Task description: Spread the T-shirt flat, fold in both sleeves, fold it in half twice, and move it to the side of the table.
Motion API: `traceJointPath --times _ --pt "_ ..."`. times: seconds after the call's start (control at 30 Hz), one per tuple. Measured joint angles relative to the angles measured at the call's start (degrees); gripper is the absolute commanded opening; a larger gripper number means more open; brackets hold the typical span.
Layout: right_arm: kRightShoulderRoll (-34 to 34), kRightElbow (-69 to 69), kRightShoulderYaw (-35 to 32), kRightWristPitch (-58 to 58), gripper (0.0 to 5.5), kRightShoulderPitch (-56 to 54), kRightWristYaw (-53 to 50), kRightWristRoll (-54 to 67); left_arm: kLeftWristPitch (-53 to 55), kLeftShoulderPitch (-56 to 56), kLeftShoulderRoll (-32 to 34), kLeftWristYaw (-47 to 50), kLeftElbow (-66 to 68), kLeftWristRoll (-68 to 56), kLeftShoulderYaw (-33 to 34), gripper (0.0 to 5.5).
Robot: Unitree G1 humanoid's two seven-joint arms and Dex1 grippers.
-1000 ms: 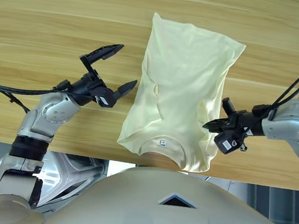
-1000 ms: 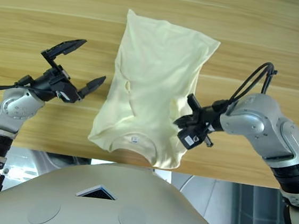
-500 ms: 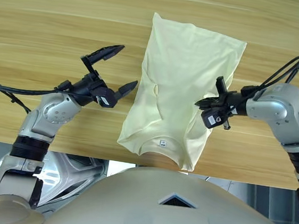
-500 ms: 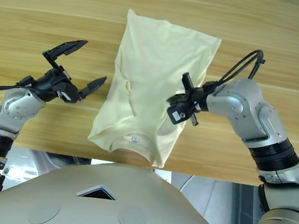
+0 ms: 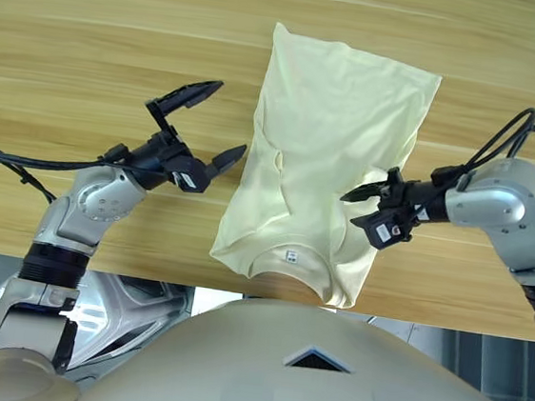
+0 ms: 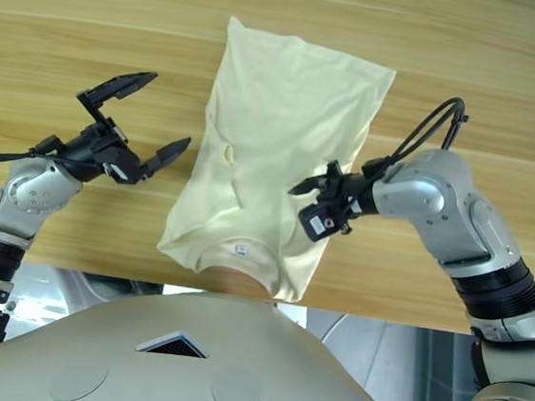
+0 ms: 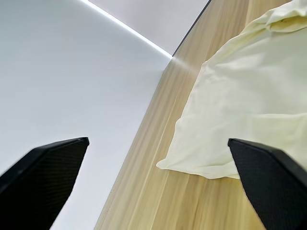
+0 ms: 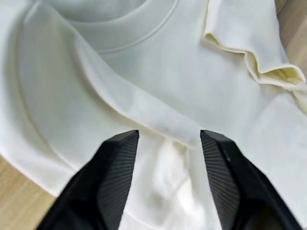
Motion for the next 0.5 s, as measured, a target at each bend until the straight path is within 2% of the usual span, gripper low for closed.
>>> traceJointPath --times 0.23,0.3,0.4,0.5 --pt "5.8 2.2 -0.2 1.1 4.13 2.8 -6.4 1.0 0.0 0.0 -1.6 0.0 0.5 -0.1 -1.7 5.40" --pt "6.6 2.2 -2.0 1.5 4.51 2.5 -8.0 2.6 0.0 0.0 -1.7 -1.2 0.8 -1.9 -2.2 5.40" --pt "4.8 2.6 -8.9 2.2 5.04 1.8 -9.9 5.3 0.0 0.9 0.2 -7.5 0.3 -9.6 -4.4 5.40" --pt "-3.6 4.0 -20.4 1.2 5.39 5.0 -9.1 8.8 1.3 4.3 9.1 -16.6 -1.4 -20.8 -3.2 5.40"
